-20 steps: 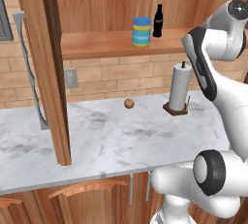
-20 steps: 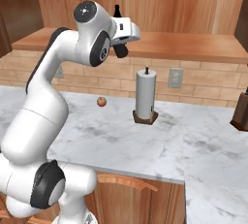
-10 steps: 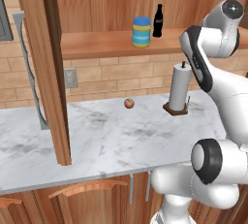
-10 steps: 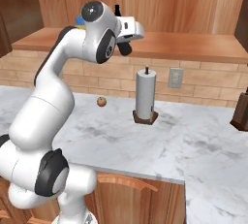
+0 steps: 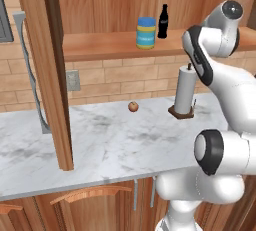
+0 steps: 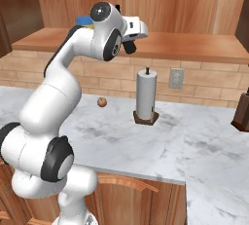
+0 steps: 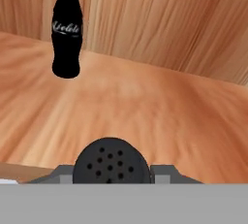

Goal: Pick the shaker and mayonnaise from the counter and place them in the cabinet.

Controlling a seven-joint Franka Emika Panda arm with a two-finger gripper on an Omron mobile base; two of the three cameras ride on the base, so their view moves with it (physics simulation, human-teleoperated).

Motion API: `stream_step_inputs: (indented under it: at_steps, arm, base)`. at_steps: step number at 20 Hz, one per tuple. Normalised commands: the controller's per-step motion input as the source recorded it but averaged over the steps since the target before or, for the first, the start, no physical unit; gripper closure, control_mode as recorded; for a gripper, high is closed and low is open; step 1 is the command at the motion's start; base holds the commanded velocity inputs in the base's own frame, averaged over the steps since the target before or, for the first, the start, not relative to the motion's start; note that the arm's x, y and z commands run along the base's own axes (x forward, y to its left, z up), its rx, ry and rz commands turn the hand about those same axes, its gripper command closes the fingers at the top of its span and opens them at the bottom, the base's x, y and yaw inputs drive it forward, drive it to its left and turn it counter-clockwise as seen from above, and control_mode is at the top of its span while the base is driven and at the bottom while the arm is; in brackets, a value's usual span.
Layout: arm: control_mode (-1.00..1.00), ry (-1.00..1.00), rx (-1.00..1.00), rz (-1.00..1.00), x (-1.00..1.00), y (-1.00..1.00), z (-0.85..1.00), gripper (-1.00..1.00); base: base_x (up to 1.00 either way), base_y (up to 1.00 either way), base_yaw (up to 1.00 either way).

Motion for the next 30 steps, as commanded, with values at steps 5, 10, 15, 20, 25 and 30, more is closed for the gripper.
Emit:
stream_step_inputs:
  at_steps: [5, 10, 15, 20, 25, 30]
  arm:
    - [-1.0, 0.0, 0.0, 0.0, 0.34, -0.1, -0.04, 1.0]
    - [-1.0, 0.0, 0.0, 0.0, 0.35, -0.08, -0.09, -1.0]
    - [-1.0, 0.0, 0.0, 0.0, 0.35, -0.1, -0.11, -1.0]
    - [-1.0, 0.0, 0.0, 0.0, 0.33, -0.1, -0.15, -1.0]
    - [-1.0, 0.0, 0.0, 0.0, 0.19, -0.11, -0.06, -1.0]
    - [-1.0, -0.02, 0.02, 0.0, -0.11, -0.01, 0.04, -1.0]
  base:
    - [0.0, 0.0, 0.0]
    - [0.0, 0.0, 0.0]
    - [0.0, 0.0, 0.0]
    - [0.0, 0.0, 0.0]
    - [0.0, 0.0, 0.0]
    - [0.0, 0.0, 0.0]
